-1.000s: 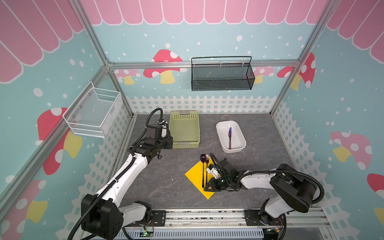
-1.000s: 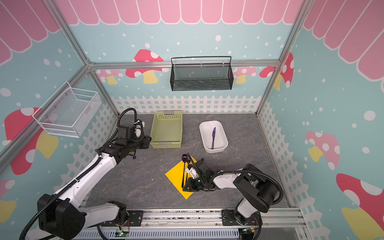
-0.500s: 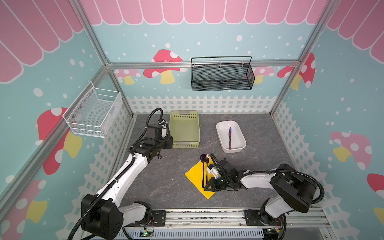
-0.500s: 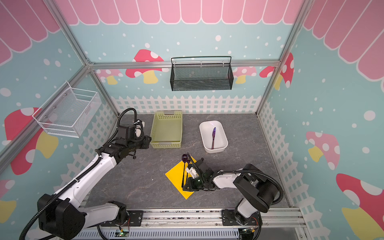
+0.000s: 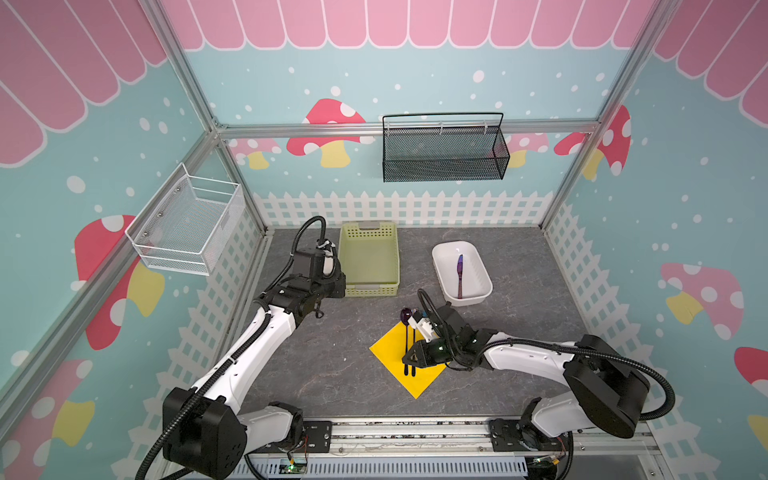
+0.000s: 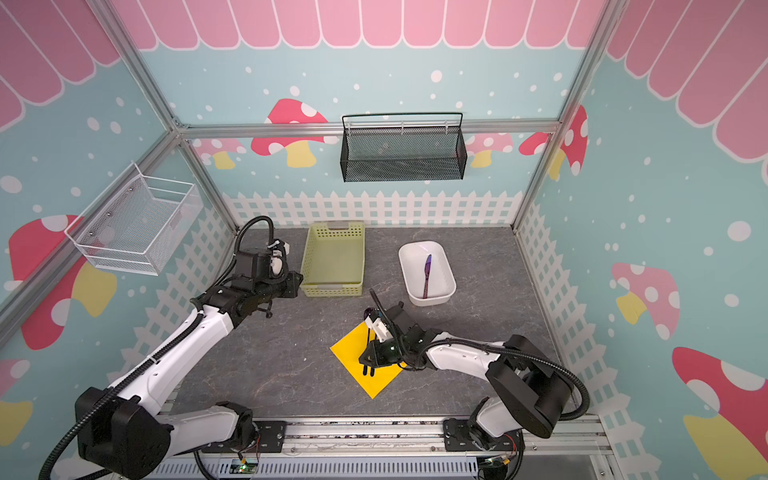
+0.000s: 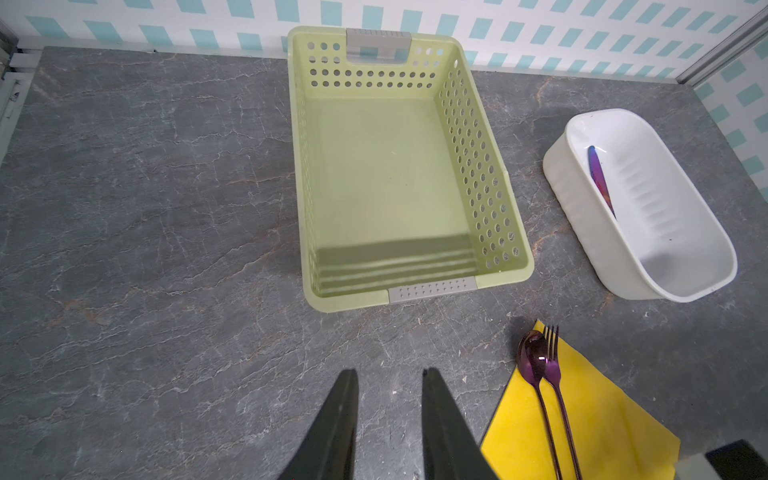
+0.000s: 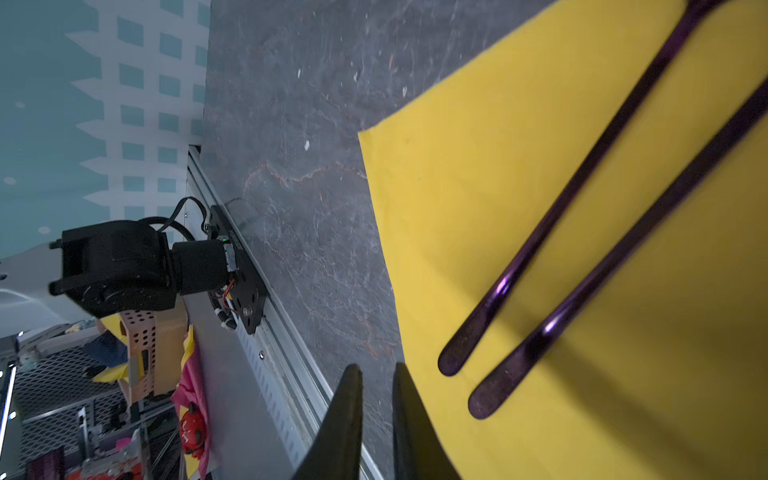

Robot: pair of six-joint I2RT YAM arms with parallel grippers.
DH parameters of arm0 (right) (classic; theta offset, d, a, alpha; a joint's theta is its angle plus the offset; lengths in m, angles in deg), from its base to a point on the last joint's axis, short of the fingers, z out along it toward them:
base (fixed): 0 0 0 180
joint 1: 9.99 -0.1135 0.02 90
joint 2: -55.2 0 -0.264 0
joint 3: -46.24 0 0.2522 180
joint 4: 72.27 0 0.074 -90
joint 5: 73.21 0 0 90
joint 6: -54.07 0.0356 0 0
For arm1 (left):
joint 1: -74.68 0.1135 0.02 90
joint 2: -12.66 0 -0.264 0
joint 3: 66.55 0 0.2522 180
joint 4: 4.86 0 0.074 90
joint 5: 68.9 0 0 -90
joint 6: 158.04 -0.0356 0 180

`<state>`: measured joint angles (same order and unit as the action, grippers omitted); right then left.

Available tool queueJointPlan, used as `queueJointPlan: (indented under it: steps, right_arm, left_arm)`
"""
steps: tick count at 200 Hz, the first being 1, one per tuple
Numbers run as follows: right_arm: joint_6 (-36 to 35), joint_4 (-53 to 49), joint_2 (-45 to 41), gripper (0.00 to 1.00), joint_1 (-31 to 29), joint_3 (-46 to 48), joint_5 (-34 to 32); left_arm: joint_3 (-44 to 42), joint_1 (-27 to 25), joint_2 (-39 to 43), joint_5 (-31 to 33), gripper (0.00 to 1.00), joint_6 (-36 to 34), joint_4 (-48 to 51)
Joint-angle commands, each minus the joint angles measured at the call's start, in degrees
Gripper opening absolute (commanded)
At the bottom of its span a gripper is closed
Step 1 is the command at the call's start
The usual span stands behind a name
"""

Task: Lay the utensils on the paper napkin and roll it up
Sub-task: 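Raise the right gripper off the napkin and move it toward the white tray, then lower the right gripper onto the knife handle in the white tray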

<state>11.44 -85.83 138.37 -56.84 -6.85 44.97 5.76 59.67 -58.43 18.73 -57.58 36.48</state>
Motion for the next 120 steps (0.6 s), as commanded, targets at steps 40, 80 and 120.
queueJointPlan:
  steps: [40,80,120]
  right_arm:
    - [-9.7,-20.7,0.6,0.18,6.3,-14.1,-13.9]
    - [-16.6,-30.0,3.5,0.19,15.4,-24.8,-18.9]
    - [-20.6,-37.1,10.9,0.20,22.7,-34.6,-24.4]
  left_arm:
    - [1.5,0.4,-0.2,-0.4,0.29,-0.2,0.2]
    - [1.6,0.4,-0.4,-0.6,0.29,-0.2,0.1]
    - [1.4,0.3,-0.4,-0.2,0.29,-0.3,0.2]
